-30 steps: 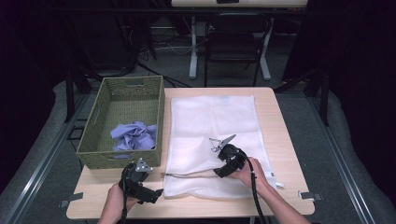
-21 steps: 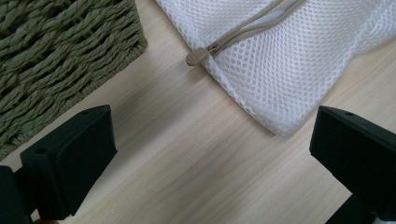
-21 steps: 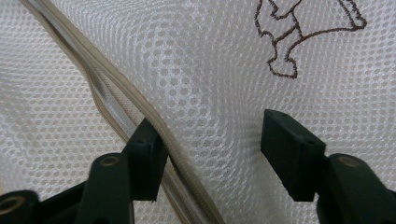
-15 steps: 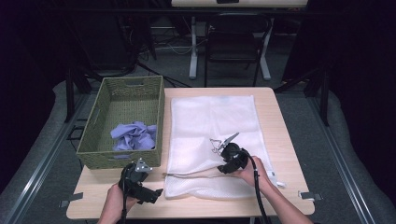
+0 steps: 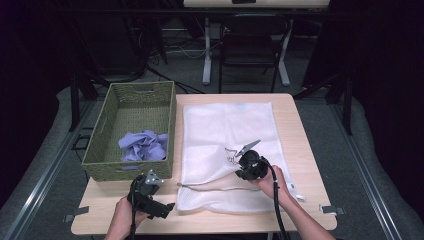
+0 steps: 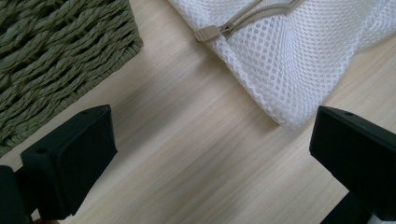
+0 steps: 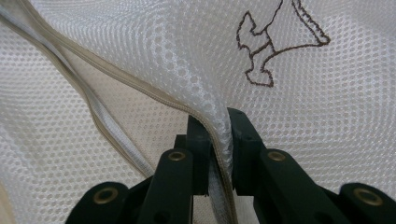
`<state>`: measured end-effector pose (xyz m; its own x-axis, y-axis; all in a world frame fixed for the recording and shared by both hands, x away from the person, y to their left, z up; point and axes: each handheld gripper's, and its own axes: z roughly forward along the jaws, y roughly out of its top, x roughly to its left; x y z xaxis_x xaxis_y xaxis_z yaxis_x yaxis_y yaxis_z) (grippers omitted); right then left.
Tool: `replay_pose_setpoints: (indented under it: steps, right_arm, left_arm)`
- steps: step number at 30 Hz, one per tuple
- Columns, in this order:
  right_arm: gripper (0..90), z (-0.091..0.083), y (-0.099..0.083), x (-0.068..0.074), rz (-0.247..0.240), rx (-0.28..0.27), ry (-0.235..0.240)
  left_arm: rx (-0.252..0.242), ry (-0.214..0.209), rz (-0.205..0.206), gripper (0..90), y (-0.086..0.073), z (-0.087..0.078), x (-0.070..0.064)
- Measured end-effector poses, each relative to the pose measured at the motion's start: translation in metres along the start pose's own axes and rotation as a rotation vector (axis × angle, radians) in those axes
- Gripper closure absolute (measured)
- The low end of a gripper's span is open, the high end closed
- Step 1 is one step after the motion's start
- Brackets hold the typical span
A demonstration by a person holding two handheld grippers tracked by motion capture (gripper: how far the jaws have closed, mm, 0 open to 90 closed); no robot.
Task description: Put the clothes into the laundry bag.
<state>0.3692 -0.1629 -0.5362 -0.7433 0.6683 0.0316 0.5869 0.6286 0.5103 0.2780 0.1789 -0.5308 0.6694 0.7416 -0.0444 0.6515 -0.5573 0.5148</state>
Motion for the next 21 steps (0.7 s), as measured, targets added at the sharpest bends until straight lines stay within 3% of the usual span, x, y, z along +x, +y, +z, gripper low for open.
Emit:
replay_pose_setpoints:
  steps: [21]
  right_arm:
    - [84.3, -0.025, 0.018, -0.002, 0.028, -0.094, -0.008]
  left_arm:
    - [0.0, -0.009, 0.009, 0.3, 0.0, 0.001, 0.0]
